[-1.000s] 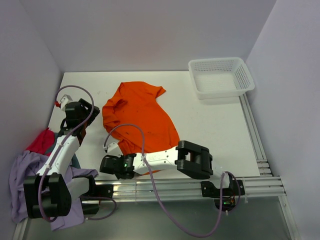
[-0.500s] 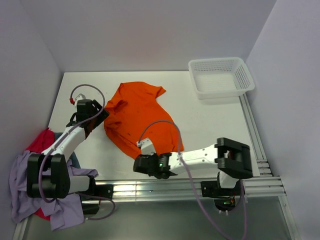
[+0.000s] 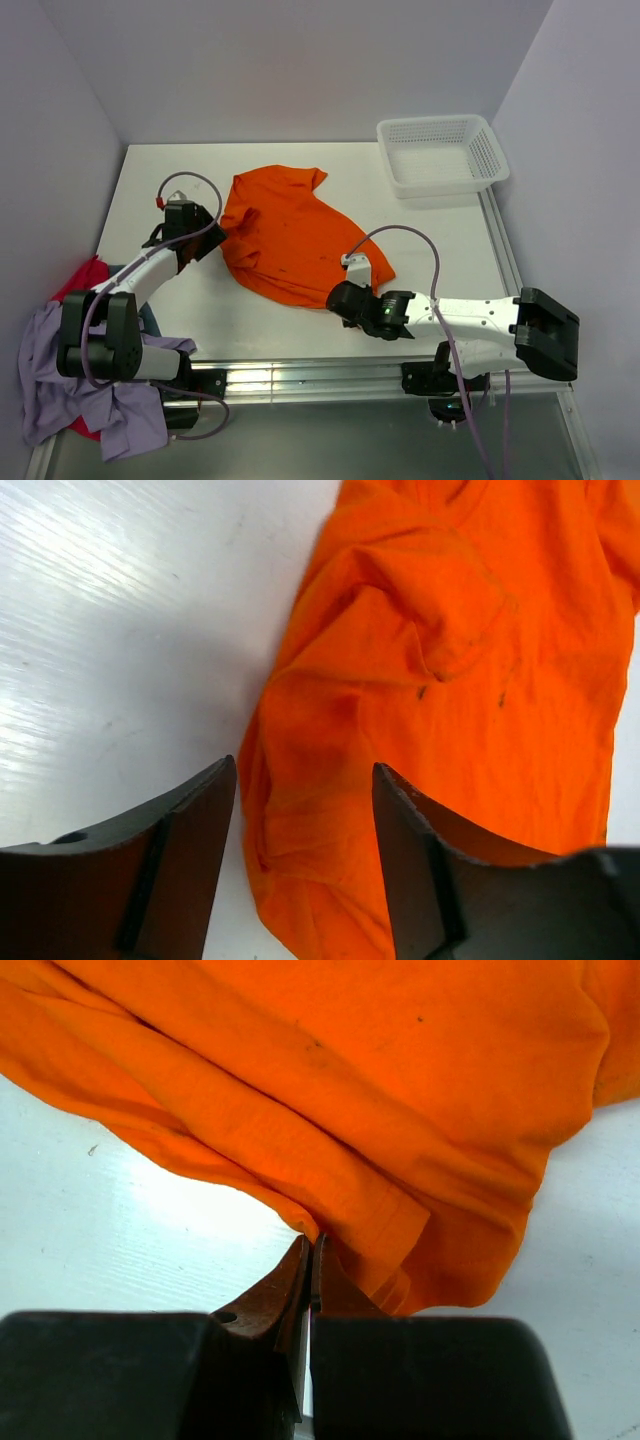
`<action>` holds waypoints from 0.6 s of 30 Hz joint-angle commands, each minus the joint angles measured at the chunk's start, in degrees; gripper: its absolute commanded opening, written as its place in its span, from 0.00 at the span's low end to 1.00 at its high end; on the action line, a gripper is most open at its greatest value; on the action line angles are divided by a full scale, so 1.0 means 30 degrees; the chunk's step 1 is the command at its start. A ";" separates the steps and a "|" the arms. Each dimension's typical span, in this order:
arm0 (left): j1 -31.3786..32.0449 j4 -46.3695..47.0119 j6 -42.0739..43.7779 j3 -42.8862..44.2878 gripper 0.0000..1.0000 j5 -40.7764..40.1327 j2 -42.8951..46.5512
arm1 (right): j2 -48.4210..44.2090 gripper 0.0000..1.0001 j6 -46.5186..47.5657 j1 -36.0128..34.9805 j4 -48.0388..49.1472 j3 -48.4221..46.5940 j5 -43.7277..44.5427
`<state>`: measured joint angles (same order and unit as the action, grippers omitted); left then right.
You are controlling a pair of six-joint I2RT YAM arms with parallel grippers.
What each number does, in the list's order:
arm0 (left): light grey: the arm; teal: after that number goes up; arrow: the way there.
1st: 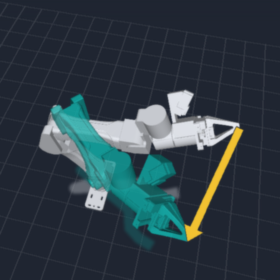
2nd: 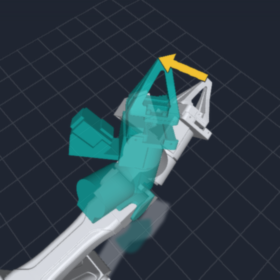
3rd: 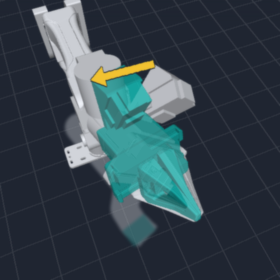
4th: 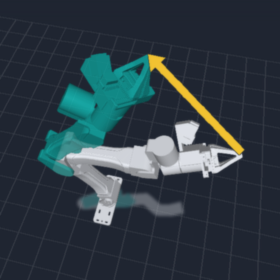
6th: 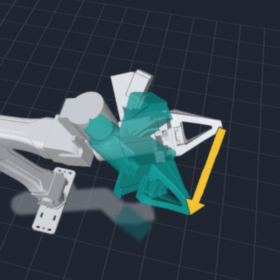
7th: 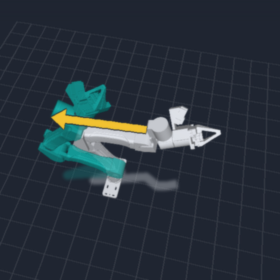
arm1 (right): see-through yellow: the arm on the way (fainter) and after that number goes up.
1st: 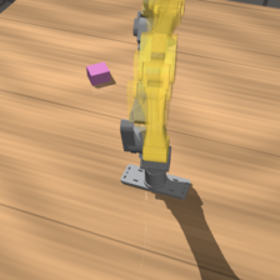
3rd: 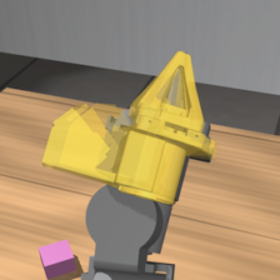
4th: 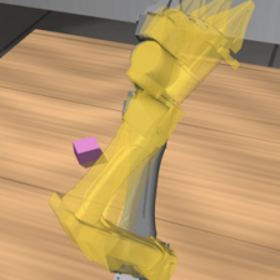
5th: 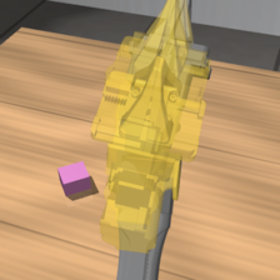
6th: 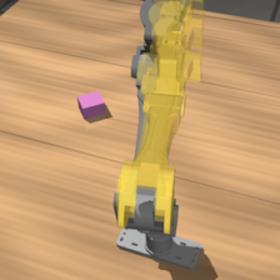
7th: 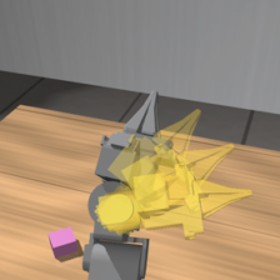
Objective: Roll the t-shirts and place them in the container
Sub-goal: Flatten the tshirt
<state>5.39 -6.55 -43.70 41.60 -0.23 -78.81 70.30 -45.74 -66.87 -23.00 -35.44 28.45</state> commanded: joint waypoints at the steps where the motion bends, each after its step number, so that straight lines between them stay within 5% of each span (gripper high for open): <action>1: 0.0488 0.0804 0.0418 -0.0040 0.60 0.0661 -0.0128 | -0.0027 0.00 0.0244 0.0142 0.1161 0.0329 0.0568; 8: 0.1484 0.1274 0.0417 -0.0568 0.50 0.0459 0.0429 | 0.0677 0.00 0.0362 0.0142 0.2277 0.0651 0.0479; 18: 0.1661 -0.0337 0.0916 0.0633 0.54 -0.0948 -0.1124 | 0.0531 0.00 0.0801 0.0142 0.3068 0.0856 0.0156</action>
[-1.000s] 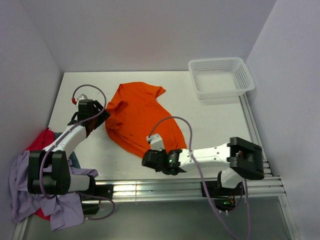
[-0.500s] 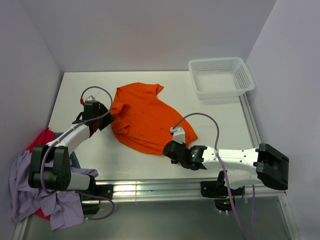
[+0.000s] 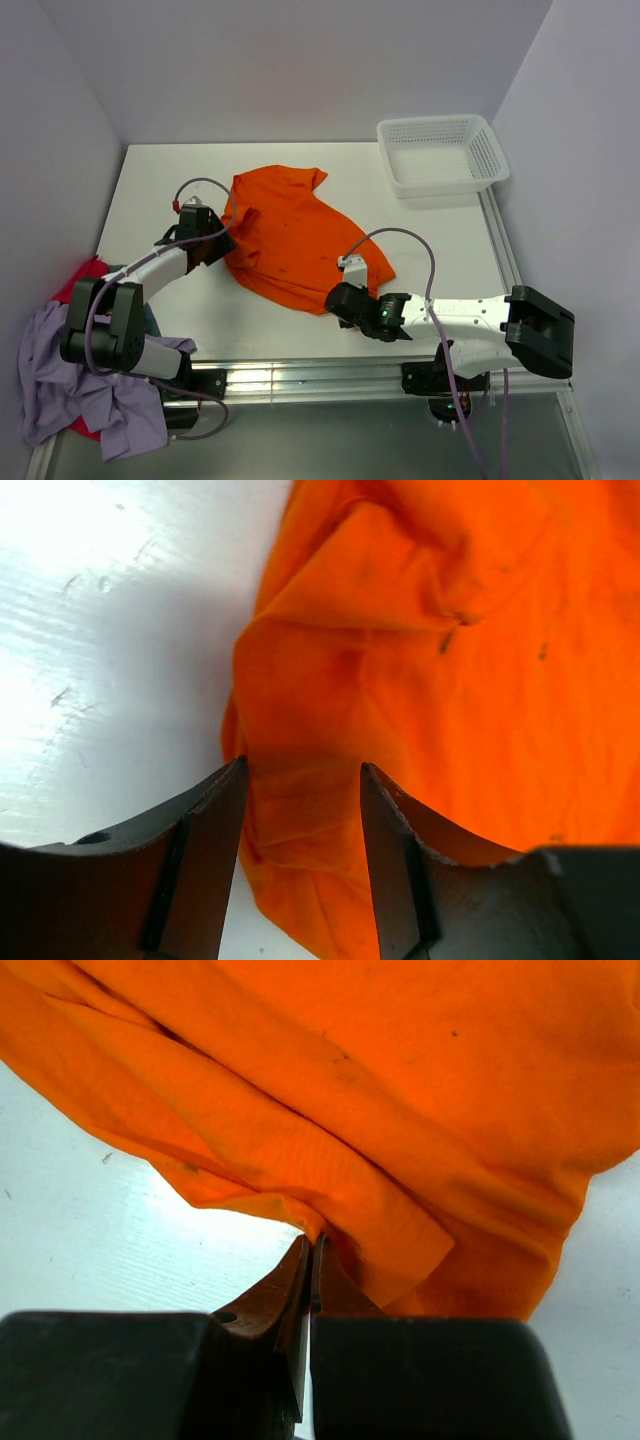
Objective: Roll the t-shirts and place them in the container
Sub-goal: Flatten the tshirt
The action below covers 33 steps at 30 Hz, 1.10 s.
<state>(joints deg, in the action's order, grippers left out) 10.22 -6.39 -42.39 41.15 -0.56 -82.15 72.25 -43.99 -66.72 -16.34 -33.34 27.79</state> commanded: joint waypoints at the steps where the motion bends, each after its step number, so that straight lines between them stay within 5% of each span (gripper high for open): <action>1: 0.0051 -0.0446 0.0478 0.0787 0.55 -0.0956 0.0020 | -0.0176 0.00 0.0248 0.0091 0.0846 0.0157 0.0375; 17: 0.0051 -0.0507 0.0536 0.1430 0.49 -0.1484 -0.0448 | -0.0615 0.00 0.0541 0.0091 0.1110 0.0391 0.0111; 21: 0.0051 -0.0505 0.0799 0.1782 0.34 -0.1425 -0.1121 | -0.0937 0.00 0.0512 0.0091 0.1110 0.0479 0.0140; 26: 0.0022 -0.1178 0.1035 0.1841 0.00 -0.1980 -0.0014 | -0.1785 0.00 0.0425 0.0120 0.1228 0.0860 0.0403; 33: -0.1499 -0.1502 -0.0135 0.1199 0.00 -0.2684 0.2595 | -0.2665 0.00 -0.0600 0.0208 0.0350 0.1124 0.1662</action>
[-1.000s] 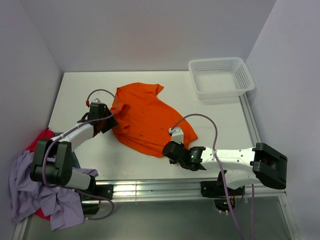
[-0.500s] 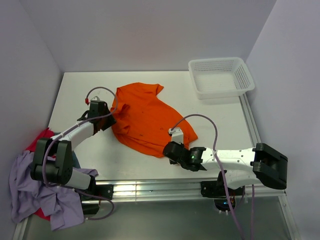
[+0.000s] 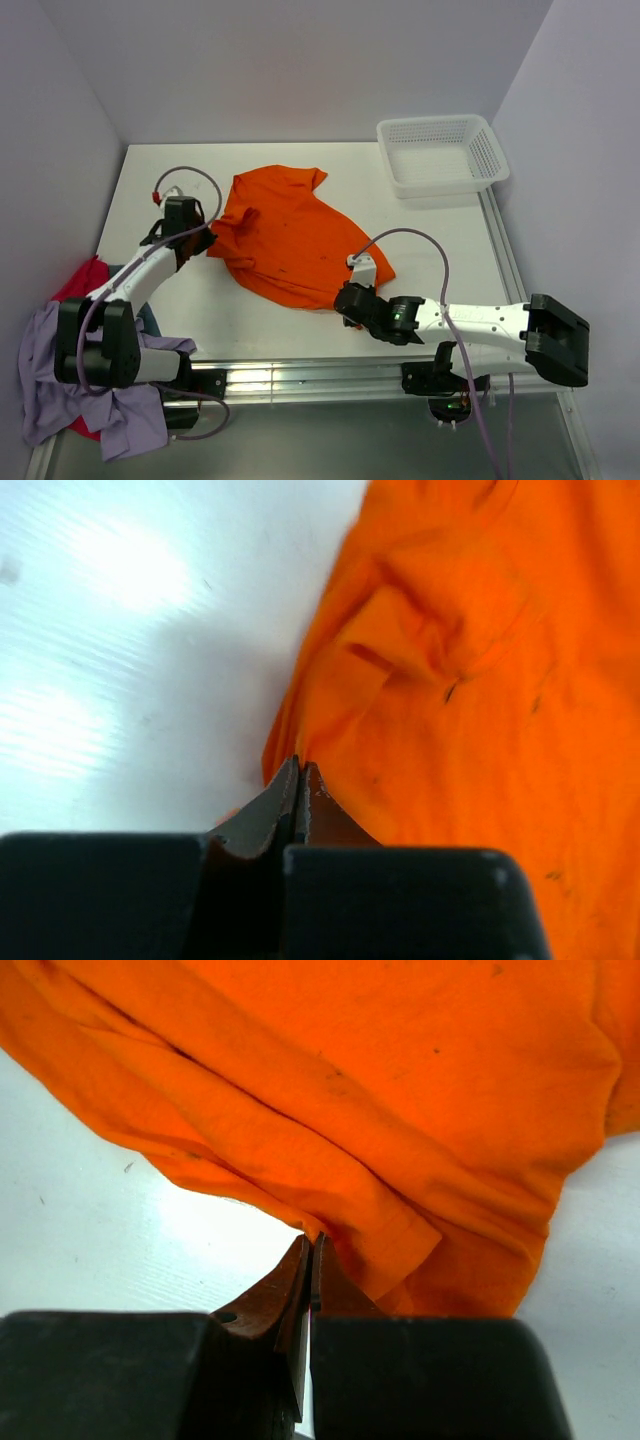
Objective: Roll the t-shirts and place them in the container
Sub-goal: Flatten the tshirt
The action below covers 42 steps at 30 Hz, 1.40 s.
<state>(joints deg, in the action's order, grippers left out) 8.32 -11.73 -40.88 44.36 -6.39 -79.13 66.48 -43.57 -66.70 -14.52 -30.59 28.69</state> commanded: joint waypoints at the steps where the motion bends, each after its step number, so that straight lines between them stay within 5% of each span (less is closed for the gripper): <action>1: -0.1129 0.0305 -0.0814 -0.0048 0.00 -0.0856 0.1883 | -0.0859 0.00 -0.0914 0.0259 -0.0314 0.0322 0.1539; 8: -0.2157 0.0480 -0.0700 -0.0870 0.04 -0.2939 0.2886 | -0.1886 0.00 -0.1033 0.0581 -0.0256 0.0822 0.1542; 12: -0.2157 0.0277 -0.0259 -0.0227 0.28 -0.1708 0.0543 | -0.1564 0.00 -0.1120 0.0582 -0.0402 0.0646 0.1570; 18: -0.2186 0.0950 -0.0054 -0.0519 0.47 -0.1618 -0.0546 | -0.1739 0.00 -0.1472 0.0756 -0.0987 0.0471 0.2010; 28: -0.2391 0.1652 -0.0318 -0.1426 0.49 -0.0710 0.1415 | -0.0718 0.00 0.0750 0.2368 -0.1691 -0.1959 0.1513; 36: -0.2391 0.1477 -0.0405 -0.0723 0.50 0.0344 -0.1600 | 0.0370 0.00 0.1808 0.2925 -0.1604 -0.3368 0.1775; 42: -0.2683 0.2967 -0.1049 -0.3150 0.51 -0.0332 0.0358 | -0.0069 0.00 0.2336 0.4503 -0.1196 -0.2960 0.1776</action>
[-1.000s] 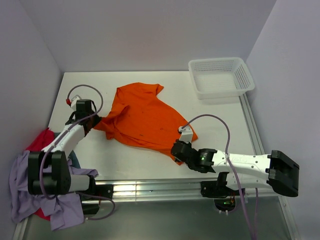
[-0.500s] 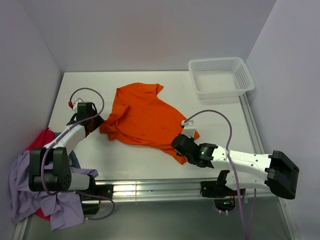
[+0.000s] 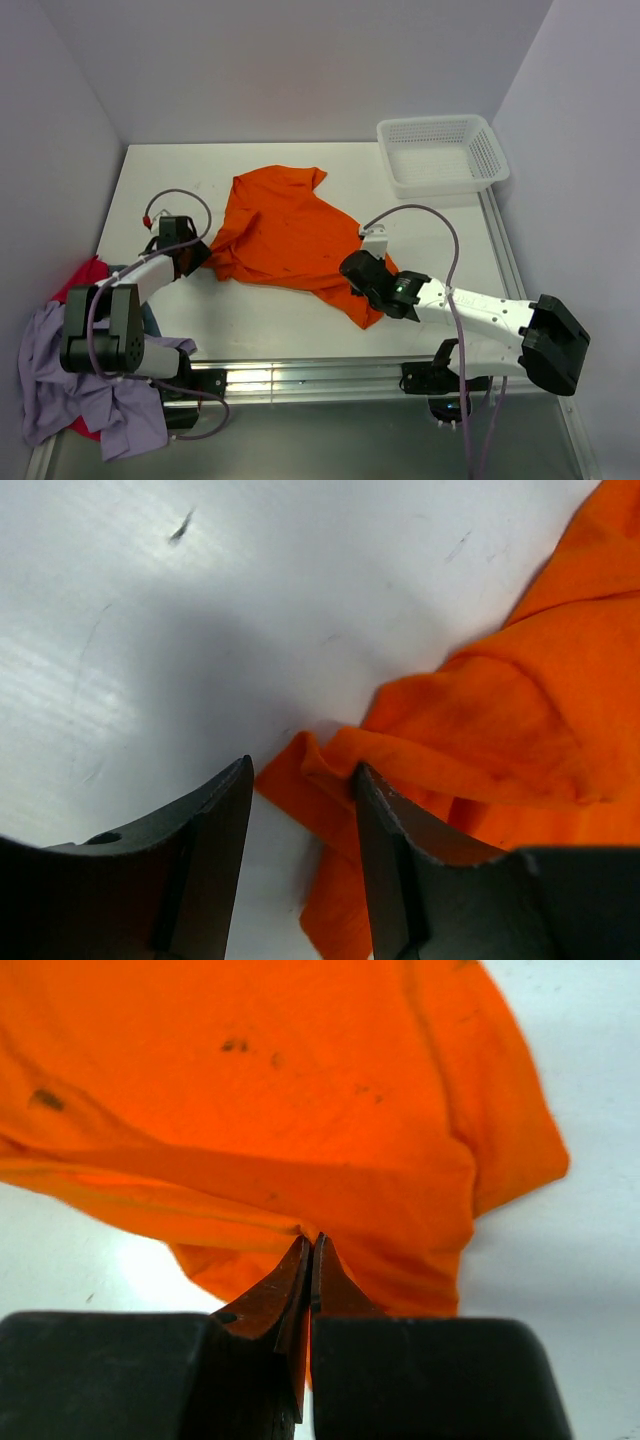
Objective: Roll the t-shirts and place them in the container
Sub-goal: Flatten the tshirt
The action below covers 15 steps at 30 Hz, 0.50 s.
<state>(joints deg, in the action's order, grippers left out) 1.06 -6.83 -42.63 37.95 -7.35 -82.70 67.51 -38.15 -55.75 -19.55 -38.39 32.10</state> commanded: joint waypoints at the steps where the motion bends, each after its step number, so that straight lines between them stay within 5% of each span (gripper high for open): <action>1: -0.0323 0.1716 -0.0554 -0.1920 0.51 0.0194 0.1956 | -0.0528 0.00 0.0675 0.1118 0.0656 -0.0212 0.0407; 8: -0.1584 0.3508 -0.0760 -0.4008 0.52 0.1339 0.5150 | -0.0968 0.00 0.1145 0.3112 0.2034 0.0932 -0.0855; 15: -0.1847 0.2424 -0.0555 -0.3540 0.56 0.1046 0.5094 | -0.1496 0.00 0.1174 0.3143 0.2591 0.1459 -0.0796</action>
<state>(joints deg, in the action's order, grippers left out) -3.92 -0.34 -44.25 26.13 -4.36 -68.10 64.73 -35.42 -46.57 -14.37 -34.35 29.19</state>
